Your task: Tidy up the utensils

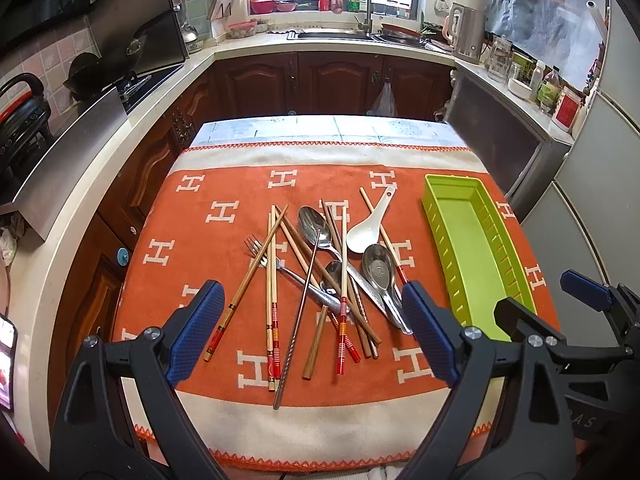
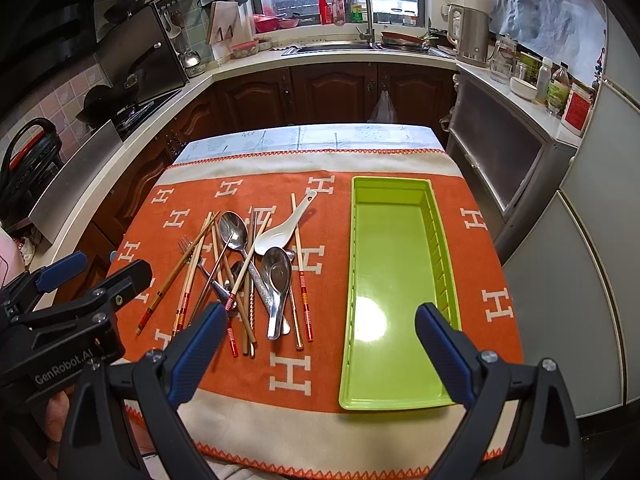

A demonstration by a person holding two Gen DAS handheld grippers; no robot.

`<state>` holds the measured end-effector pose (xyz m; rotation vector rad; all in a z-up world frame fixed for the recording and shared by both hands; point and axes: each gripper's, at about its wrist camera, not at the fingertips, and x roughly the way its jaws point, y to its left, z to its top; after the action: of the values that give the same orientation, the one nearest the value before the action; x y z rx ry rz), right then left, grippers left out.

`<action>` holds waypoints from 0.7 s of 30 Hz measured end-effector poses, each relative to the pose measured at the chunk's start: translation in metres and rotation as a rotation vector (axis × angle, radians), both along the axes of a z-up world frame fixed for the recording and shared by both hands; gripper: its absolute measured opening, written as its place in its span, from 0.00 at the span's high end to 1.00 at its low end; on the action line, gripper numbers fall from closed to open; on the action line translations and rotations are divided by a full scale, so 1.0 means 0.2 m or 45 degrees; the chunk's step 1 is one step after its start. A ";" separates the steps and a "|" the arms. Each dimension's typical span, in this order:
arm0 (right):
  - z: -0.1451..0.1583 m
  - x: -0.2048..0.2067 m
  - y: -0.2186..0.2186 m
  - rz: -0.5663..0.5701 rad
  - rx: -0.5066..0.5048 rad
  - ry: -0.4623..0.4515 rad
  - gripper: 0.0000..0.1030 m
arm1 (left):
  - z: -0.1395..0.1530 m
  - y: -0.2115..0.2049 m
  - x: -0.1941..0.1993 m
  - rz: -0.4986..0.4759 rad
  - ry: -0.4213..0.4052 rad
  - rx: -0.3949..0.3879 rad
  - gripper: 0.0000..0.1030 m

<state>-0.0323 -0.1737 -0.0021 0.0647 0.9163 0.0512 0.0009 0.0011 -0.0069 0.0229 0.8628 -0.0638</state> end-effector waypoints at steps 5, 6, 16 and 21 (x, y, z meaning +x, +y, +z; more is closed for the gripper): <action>0.00 0.00 0.00 0.000 0.002 0.002 0.07 | 0.00 0.00 0.00 -0.001 0.001 -0.001 0.14; 0.00 0.00 0.01 0.000 0.002 0.003 0.07 | 0.00 0.00 0.00 -0.001 0.002 -0.002 0.14; -0.01 -0.02 0.02 0.004 0.020 0.013 0.08 | 0.00 0.01 0.00 -0.001 0.016 -0.002 0.13; -0.01 -0.02 0.02 0.002 0.019 0.013 0.08 | 0.00 0.01 -0.01 -0.004 0.015 0.000 0.13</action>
<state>-0.0366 -0.1701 -0.0041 0.0783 0.9262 0.0596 -0.0003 0.0027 -0.0068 0.0238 0.8742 -0.0667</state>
